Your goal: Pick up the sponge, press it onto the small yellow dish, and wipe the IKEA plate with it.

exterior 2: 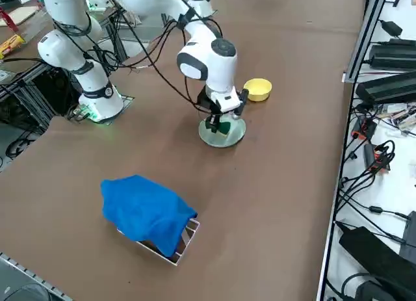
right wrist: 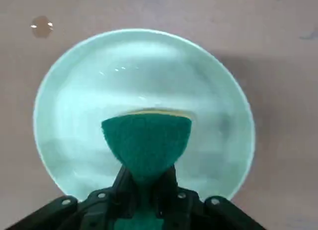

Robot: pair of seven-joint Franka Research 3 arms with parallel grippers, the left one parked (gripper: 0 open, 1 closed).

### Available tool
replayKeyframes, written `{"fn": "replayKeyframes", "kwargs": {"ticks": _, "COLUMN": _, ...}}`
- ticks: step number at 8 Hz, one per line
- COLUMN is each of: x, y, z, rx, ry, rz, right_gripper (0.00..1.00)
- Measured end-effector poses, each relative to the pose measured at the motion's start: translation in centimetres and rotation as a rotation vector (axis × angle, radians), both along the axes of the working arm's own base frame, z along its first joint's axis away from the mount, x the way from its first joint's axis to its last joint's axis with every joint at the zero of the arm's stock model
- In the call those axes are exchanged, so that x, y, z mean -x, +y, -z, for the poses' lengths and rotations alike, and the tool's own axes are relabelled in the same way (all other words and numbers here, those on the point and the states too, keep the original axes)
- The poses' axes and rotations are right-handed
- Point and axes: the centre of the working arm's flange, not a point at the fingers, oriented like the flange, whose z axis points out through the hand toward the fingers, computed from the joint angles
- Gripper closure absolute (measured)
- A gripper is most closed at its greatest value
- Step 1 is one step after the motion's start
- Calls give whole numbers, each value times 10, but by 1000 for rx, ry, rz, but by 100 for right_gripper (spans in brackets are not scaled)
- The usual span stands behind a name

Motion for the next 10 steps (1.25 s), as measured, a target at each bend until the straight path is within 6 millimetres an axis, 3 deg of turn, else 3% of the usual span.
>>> {"fn": "replayKeyframes", "kwargs": {"ticks": 2, "x": 0, "y": -18, "z": 0, "rx": 16, "ry": -3, "rz": -14, "right_gripper": 81}}
{"fn": "replayKeyframes", "kwargs": {"ticks": 5, "x": -13, "y": -9, "z": -25, "rx": 18, "ry": -47, "rz": -32, "right_gripper": 81}}
{"fn": "replayKeyframes", "kwargs": {"ticks": 8, "x": -12, "y": 23, "z": -92, "rx": 36, "ry": -28, "rz": -11, "right_gripper": 81}}
{"fn": "replayKeyframes", "kwargs": {"ticks": 10, "x": 2, "y": 47, "z": -135, "rx": 50, "ry": -38, "rz": -3, "right_gripper": 80}}
